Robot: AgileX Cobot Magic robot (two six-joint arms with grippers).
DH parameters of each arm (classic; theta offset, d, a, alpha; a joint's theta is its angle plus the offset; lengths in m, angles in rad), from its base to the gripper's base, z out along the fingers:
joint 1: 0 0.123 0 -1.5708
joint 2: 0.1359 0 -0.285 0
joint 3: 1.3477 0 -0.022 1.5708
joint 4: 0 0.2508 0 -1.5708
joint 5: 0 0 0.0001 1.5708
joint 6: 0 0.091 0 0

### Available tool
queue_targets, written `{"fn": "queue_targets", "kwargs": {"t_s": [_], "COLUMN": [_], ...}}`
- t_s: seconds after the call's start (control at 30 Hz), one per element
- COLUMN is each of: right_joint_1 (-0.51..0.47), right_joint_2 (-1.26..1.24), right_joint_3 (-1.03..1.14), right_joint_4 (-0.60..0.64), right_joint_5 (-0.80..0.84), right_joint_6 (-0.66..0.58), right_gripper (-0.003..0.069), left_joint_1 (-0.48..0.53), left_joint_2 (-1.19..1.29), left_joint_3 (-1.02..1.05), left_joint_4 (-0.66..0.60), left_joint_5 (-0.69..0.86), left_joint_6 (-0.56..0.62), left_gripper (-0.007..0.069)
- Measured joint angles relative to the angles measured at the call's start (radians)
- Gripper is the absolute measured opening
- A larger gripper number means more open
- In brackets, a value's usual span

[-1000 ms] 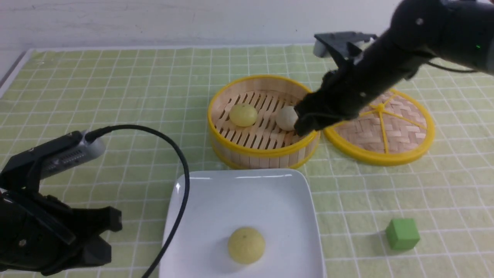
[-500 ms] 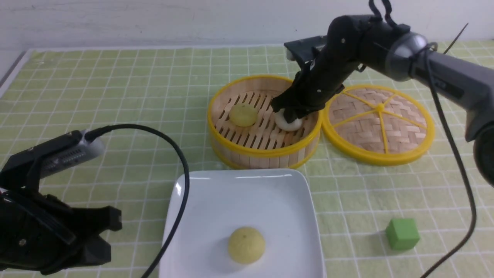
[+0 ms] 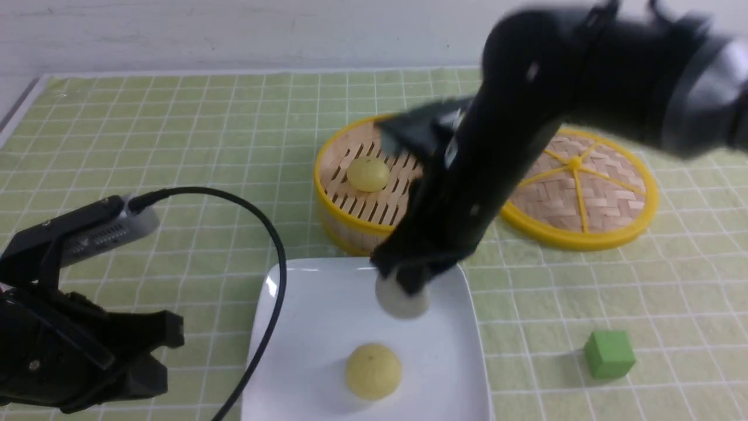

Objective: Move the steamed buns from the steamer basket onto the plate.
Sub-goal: Use the right arm to put the steamed stuffed bun into the plate, then use the left arm to grab the steamed stuffed bun that is closest to it

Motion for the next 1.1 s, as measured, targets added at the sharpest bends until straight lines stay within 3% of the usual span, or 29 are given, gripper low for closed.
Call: {"fn": "queue_targets", "kwargs": {"t_s": [0.13, 0.2, 0.27, 0.37, 0.43, 0.57, 0.6, 0.63, 0.67, 0.77, 0.9, 1.1], "right_joint_1": [0.012, 0.000, -0.007, -0.033, -0.048, -0.077, -0.088, -0.091, -0.092, -0.098, -0.098, -0.098], "right_joint_2": [0.045, 0.057, 0.055, 0.027, 0.000, -0.088, -0.134, -0.162, -0.169, -0.301, -0.470, -0.667], "right_joint_3": [0.101, 0.114, 0.107, 0.035, -0.012, -0.108, -0.131, -0.131, -0.129, -0.064, 0.085, 0.309], "right_joint_4": [-0.030, -0.036, -0.036, -0.042, -0.055, -0.101, -0.135, -0.150, -0.153, -0.194, -0.196, -0.192], "right_joint_5": [-0.165, -0.207, -0.200, -0.078, 0.007, 0.204, 0.258, 0.268, 0.271, 0.289, 0.301, 0.310], "right_joint_6": [0.032, 0.058, 0.070, 0.070, 0.054, 0.042, 0.042, 0.042, 0.042, 0.049, 0.091, 0.110], "right_gripper": [0.0100, 0.0235, 0.0294, 0.0476, 0.0505, 0.0409, 0.0279, 0.0211, 0.0194, -0.0001, -0.0016, -0.0016], "left_joint_1": [0.000, 0.000, 0.000, 0.000, 0.000, 0.000, 0.000, 0.000, 0.000, 0.000, -0.001, -0.069], "left_joint_2": [0.000, 0.000, 0.000, 0.000, 0.000, 0.013, 0.043, 0.057, 0.063, 0.196, 0.395, 0.676], "left_joint_3": [0.000, 0.000, 0.000, 0.000, 0.000, -0.020, -0.068, -0.087, -0.087, -0.235, -0.417, -0.702], "left_joint_4": [0.001, 0.001, 0.001, 0.001, 0.001, 0.001, -0.006, -0.012, -0.015, -0.108, -0.239, -0.261], "left_joint_5": [-0.012, -0.018, -0.022, -0.052, -0.081, -0.144, -0.144, -0.140, -0.138, -0.066, 0.011, 0.024], "left_joint_6": [0.000, 0.000, 0.000, 0.000, 0.000, 0.018, 0.065, 0.077, 0.084, 0.210, 0.308, 0.322], "left_gripper": [0.0051, 0.0054, 0.0055, 0.0058, 0.0062, 0.0066, 0.0059, 0.0050, 0.0050, 0.0002, 0.0002, 0.0067]}}
